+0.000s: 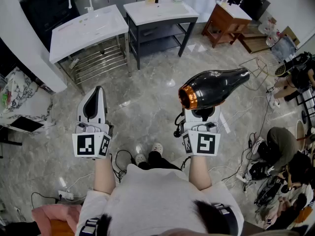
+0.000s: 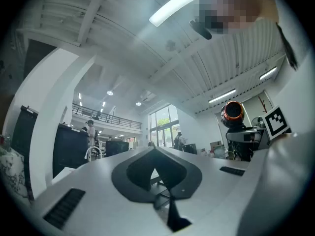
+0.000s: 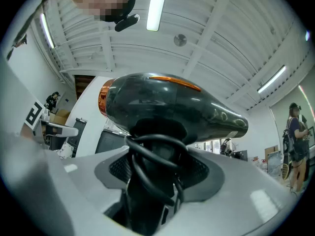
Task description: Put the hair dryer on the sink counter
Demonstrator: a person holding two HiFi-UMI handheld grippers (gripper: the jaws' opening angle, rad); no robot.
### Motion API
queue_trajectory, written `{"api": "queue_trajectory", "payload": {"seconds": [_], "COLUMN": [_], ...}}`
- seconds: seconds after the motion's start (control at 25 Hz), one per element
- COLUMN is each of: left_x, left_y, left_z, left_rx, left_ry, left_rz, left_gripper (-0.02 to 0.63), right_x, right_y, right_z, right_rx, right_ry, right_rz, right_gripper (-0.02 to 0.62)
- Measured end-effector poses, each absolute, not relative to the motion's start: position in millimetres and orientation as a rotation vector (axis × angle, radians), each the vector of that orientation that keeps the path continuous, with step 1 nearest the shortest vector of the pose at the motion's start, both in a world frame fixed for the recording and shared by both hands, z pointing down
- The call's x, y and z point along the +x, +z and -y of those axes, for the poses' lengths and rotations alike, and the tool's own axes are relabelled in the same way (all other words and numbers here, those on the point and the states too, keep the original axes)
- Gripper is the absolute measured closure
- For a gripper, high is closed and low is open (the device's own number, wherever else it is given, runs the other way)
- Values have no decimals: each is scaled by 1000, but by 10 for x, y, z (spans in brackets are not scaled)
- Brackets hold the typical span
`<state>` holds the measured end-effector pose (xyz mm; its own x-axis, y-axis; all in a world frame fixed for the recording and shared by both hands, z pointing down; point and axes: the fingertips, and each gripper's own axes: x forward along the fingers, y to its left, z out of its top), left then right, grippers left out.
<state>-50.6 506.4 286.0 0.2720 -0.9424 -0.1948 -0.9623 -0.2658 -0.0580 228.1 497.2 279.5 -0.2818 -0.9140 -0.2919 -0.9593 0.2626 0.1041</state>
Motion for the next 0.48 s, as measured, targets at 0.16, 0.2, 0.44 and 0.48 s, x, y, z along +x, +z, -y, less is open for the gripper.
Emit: {"api": "queue_trajectory", "payload": {"seconds": [0.16,0.2,0.44,0.48], "left_x": [-483,-475,-408,-402], "left_y": [2843,2838,2813,2806], "left_z": [-5108,-5117,-5085,-5060], "left_rx": [-2368,-2368,-2362,-2361], "left_ry": [184,184,181,183], "left_rz": [-1791,-1791,-1786,-1787], "left_gripper": [604,604,604,604], "right_x": [2311,2319,2367,2375], "right_y": [2777,2772,2743,2740], "right_z": [-5022,-5031,-4989,-4964], "right_rx": [-1766,-1766,-1757,-1757], "right_ry": [391,392,402,403], "right_rz": [-2350,-2349,-2341,-2342], "right_gripper": [310,308,310,310]}}
